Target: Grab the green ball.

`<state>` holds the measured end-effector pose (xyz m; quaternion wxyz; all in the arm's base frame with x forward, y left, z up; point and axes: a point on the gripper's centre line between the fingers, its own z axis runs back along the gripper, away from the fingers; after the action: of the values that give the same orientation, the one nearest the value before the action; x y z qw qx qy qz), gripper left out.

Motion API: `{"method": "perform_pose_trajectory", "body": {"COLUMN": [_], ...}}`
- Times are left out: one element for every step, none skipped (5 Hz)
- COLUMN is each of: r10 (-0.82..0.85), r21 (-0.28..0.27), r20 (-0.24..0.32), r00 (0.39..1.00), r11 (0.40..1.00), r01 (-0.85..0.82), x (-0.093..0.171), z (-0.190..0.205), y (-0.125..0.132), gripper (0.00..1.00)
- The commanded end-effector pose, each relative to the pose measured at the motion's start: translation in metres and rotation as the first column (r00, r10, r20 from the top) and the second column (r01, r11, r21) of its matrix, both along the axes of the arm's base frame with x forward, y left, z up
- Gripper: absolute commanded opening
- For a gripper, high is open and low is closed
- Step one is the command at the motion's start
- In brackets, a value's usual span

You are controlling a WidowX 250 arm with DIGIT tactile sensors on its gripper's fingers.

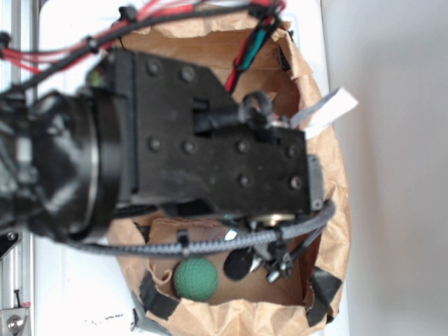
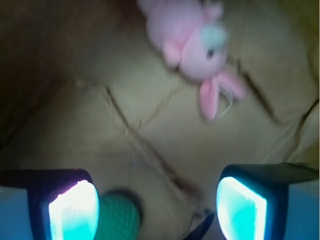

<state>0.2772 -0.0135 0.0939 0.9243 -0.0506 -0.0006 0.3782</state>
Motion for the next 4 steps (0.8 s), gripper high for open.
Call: {"method": "perform_pose_trajectory", "body": {"r10": [0.044,0.053,0.059,0.058], "r21": [-0.043,-0.113,-0.232,-0.264], "r20": [-0.008,-0.024,-0.005,0.024], "r00": [0.999,0.998,0.998,0.998], "r11": [0.998,0.992,0.971,0.963], "r01": [-0.044,-0.055,-0.058,-0.05], "x": [-0.013,-0.011,-0.006,-0.007], "z": [-0.009,-0.008,0.002,0.001], "y": [-0.005,-0.006,-0.004,-0.005], "gripper": [1.0,1.0,1.0,1.0]}}
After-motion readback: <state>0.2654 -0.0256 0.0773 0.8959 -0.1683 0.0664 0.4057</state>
